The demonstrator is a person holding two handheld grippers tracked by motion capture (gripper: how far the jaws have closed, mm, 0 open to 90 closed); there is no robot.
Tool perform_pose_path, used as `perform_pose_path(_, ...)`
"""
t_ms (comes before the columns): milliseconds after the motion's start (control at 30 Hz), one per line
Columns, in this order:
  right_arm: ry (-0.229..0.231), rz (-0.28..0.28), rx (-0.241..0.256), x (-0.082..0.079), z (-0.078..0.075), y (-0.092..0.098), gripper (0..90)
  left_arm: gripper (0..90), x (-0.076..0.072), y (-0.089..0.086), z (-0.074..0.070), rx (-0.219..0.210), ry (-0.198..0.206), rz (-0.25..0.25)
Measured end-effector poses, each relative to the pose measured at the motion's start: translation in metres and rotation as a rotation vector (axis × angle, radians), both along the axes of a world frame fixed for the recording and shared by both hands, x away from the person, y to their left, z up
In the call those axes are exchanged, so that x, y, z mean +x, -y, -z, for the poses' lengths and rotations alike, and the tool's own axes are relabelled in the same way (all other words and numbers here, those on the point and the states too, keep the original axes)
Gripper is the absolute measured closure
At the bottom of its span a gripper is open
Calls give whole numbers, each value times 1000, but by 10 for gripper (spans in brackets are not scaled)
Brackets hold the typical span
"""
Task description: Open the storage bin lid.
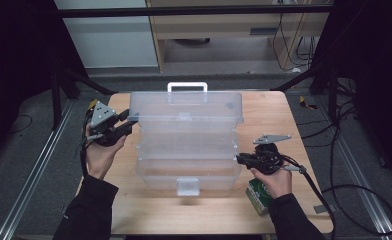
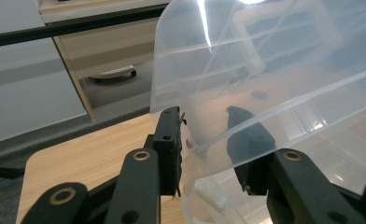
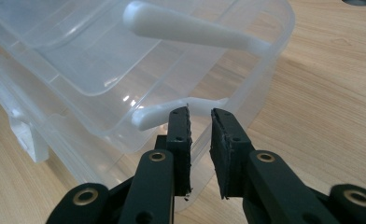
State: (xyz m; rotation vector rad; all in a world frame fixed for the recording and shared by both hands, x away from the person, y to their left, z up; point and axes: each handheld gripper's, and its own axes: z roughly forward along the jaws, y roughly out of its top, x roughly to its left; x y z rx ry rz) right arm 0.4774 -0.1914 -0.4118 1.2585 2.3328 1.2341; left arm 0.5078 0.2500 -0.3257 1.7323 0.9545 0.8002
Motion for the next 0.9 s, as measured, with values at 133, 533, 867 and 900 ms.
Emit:
perform_pose_path(133, -7, 3, 5, 0, 0, 0, 781, 654, 4, 1, -3, 3, 5, -8)
perform_pose_path(533, -1, -3, -1, 0, 0, 0, 780, 690, 18, 4, -10, 20, 0, -34)
perform_pose_path(867, -3, -4, -2, 0, 0, 0, 780, 729, 25, 6, -11, 10, 2, -58)
perform_pose_path(900, -2, -4, -2, 0, 0, 0, 780, 734, 26, 6, -11, 14, 1, -62)
